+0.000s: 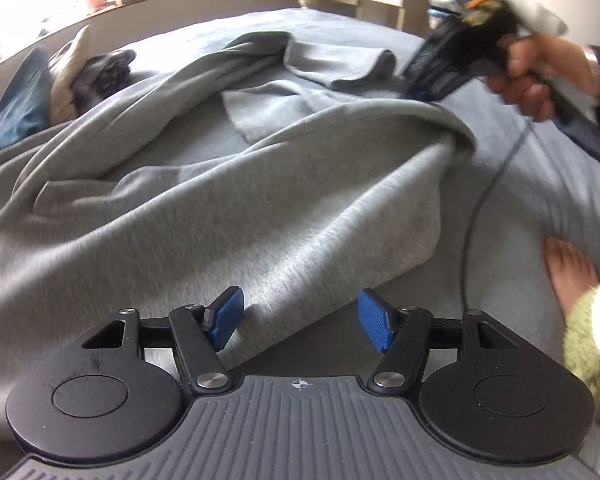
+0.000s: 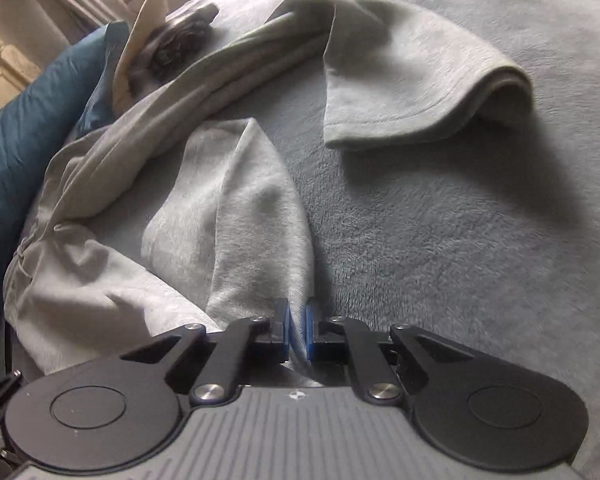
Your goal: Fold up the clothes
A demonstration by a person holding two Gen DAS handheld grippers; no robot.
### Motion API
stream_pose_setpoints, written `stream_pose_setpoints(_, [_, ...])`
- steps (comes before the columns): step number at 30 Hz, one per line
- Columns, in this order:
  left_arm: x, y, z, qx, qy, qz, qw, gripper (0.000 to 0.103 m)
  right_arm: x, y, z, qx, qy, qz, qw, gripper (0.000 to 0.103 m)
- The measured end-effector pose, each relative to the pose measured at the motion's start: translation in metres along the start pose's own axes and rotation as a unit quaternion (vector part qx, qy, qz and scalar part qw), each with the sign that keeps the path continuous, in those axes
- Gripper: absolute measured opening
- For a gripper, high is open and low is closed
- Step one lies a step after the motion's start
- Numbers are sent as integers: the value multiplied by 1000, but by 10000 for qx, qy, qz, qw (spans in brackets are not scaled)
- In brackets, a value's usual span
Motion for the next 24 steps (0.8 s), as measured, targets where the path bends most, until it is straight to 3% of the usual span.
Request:
stream_pose_setpoints(3, [8,4,1,-117,130,131,9998,64,-18,41,-14,-354,-1037,127,9939,4])
stream_pose_setpoints(7, [19,10,4,-220,342,175,9990,64,-51,88,-63,-673,-2248,7,9721,4])
stream_pose_setpoints(13, [31,13,2,-258,729,155,9969,64,-90,80,-156,-2,-3399,-352,9398,7])
stream_pose_setpoints(15, [33,16,0,-247,780,181,9965,64,-100,84,-161,-178,-3500,-474,9354,9])
stream_pose_setpoints(17, [33,21,-3,-230,717,211,9969,64,-91,102,-146,-712,-2815,-690,9544,10])
stream_pose_setpoints(19, [31,26,-8,-187,604,240,9977,64,-68,115,-130,-1099,-1811,-785,9741,20])
stream_pose_setpoints(21, [29,27,-15,-90,556,237,9981,64,-27,116,-121,-1152,-434,-642,9903,55])
stream_pose_setpoints(22, [29,27,-19,-34,538,248,9982,64,-7,116,-117,-1170,260,-566,9912,60])
stream_pose_setpoints(24, [29,24,-27,66,479,383,9981,64,33,102,-120,-1088,1575,-347,9809,70])
Point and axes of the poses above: each gripper's, at about its wrist camera, not at the fingertips, and y roughly against the way its jaws point, x to its left, z to its top, the point moved 7 cm from there along -y, roughly the way its jaws point, and after that the axes turned 8 degrees about -z, right-handed, at the moved point
